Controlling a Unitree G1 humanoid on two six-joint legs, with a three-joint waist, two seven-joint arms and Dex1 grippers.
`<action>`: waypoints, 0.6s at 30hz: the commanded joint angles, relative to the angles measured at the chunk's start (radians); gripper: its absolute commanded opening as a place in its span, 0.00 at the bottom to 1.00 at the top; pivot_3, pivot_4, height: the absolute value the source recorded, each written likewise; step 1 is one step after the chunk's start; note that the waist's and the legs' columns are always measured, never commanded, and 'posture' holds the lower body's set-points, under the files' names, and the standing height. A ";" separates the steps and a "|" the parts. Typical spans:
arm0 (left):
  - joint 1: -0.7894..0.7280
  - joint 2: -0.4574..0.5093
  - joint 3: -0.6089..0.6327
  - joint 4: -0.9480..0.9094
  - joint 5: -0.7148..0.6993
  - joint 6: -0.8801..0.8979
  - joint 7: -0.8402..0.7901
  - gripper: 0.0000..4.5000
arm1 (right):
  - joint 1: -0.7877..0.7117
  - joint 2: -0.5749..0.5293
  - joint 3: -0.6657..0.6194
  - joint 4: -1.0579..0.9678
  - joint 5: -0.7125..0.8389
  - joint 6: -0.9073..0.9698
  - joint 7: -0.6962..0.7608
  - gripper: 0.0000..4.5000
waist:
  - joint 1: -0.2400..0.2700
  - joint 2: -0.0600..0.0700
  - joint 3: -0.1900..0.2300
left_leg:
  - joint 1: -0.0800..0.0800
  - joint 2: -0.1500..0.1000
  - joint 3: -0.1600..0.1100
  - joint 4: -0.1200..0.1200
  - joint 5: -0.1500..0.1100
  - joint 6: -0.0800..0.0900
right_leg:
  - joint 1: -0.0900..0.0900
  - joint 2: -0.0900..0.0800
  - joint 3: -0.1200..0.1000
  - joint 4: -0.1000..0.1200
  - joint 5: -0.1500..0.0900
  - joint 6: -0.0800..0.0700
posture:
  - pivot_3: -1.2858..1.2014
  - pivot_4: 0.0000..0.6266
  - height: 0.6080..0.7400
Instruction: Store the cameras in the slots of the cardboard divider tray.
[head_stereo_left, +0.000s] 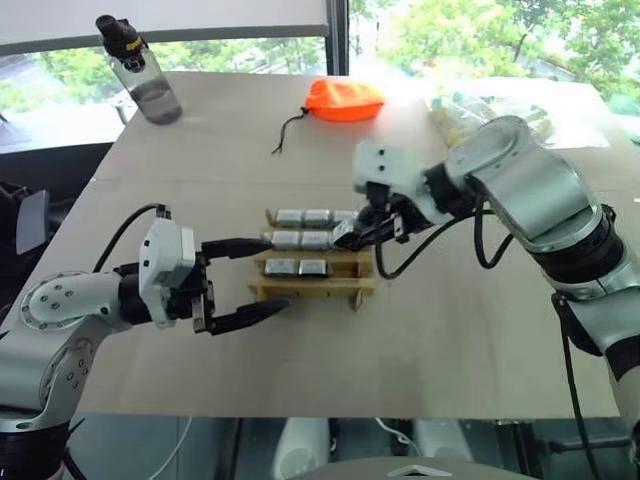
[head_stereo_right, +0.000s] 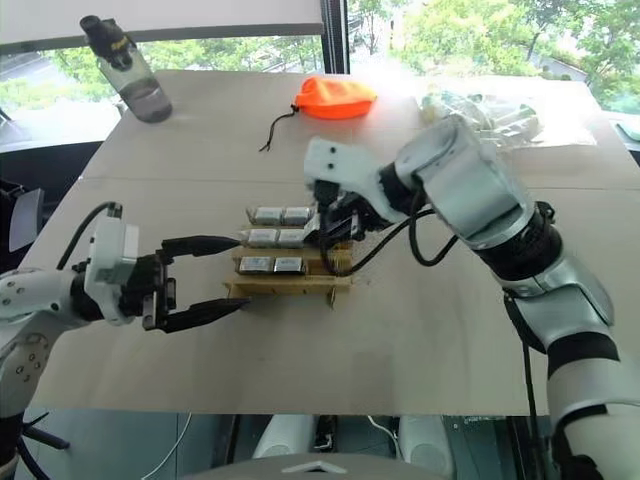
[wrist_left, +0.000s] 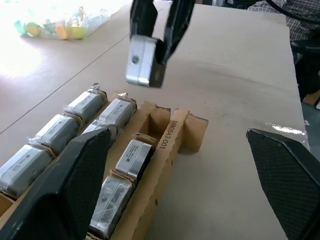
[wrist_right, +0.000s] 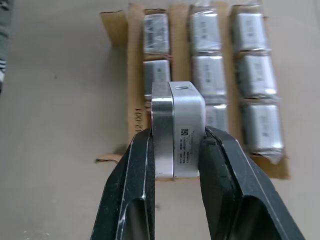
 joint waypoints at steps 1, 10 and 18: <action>-0.011 0.007 0.008 -0.004 0.005 -0.019 -0.001 1.00 | -0.037 0.015 0.000 -0.032 0.028 0.034 -0.060 0.16 | 0.000 0.000 0.000 | -0.001 -0.001 0.000 0.000 0.000 0.000 | -0.001 -0.001 0.000 0.000 0.000 0.000 | 0.52 0.24 0.89; -0.014 0.009 0.011 0.000 0.008 -0.018 -0.001 1.00 | -0.063 0.023 0.094 -0.051 0.028 -0.030 -0.132 0.16 | -0.009 0.000 0.000 | 0.000 -0.001 -0.002 0.000 0.001 -0.001 | -0.001 0.001 -0.001 0.001 0.000 0.000 | 0.52 0.24 0.89; -0.007 0.011 0.015 -0.003 0.015 -0.018 -0.001 1.00 | -0.096 -0.002 0.205 -0.039 0.014 -0.030 -0.150 0.16 | -0.009 0.000 0.000 | 0.000 -0.001 -0.002 0.000 0.001 -0.001 | -0.001 0.001 -0.002 0.000 0.000 0.000 | 0.52 0.24 0.89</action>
